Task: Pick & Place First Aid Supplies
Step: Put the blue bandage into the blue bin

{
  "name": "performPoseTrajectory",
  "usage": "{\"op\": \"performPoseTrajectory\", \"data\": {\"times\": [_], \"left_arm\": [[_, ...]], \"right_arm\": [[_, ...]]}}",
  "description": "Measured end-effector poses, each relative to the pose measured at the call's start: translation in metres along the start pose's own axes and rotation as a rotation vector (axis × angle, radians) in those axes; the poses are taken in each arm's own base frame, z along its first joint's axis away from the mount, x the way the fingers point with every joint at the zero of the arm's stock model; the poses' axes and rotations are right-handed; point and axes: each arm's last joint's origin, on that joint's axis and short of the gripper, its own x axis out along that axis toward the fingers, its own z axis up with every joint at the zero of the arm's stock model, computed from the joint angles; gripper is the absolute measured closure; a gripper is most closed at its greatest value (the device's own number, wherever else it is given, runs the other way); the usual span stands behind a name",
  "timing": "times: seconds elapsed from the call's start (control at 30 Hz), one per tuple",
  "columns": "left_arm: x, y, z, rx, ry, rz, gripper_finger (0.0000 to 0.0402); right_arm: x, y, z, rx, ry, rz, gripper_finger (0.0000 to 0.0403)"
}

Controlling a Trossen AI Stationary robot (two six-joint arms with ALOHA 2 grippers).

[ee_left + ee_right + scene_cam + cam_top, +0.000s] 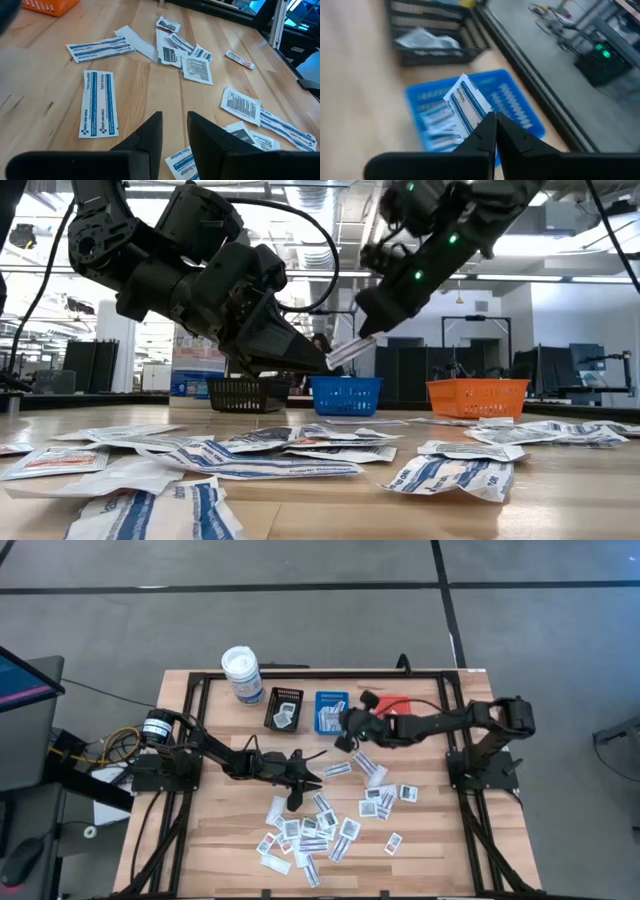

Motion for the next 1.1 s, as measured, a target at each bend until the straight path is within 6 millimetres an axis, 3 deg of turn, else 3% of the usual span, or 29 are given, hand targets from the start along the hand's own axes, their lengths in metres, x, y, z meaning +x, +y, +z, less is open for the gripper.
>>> {"op": "performPoseTrajectory", "data": {"times": [0.2, 0.5, 0.93, 1.1], "left_arm": [[0.0, 0.0, 0.0, 0.0, 0.0, 0.0, 0.0312], [0.0, 0.0, 0.0, 0.0, 0.0, 0.0, 0.0312], [0.0, 0.0, 0.0, 0.0, 0.0, 0.0, 0.0311], [0.0, 0.0, 0.0, 0.0, -0.001, 0.0, 0.0311]], "right_arm": [[0.017, -0.011, -0.006, 0.02, 0.031, 0.072, 0.038], [0.017, -0.014, -0.001, 0.045, -0.005, 0.079, 0.0321], [-0.018, 0.034, -0.006, -0.054, 0.017, 0.221, 0.0316], [-0.039, 0.055, -0.013, -0.084, 0.069, 0.401, 0.0316]]}}
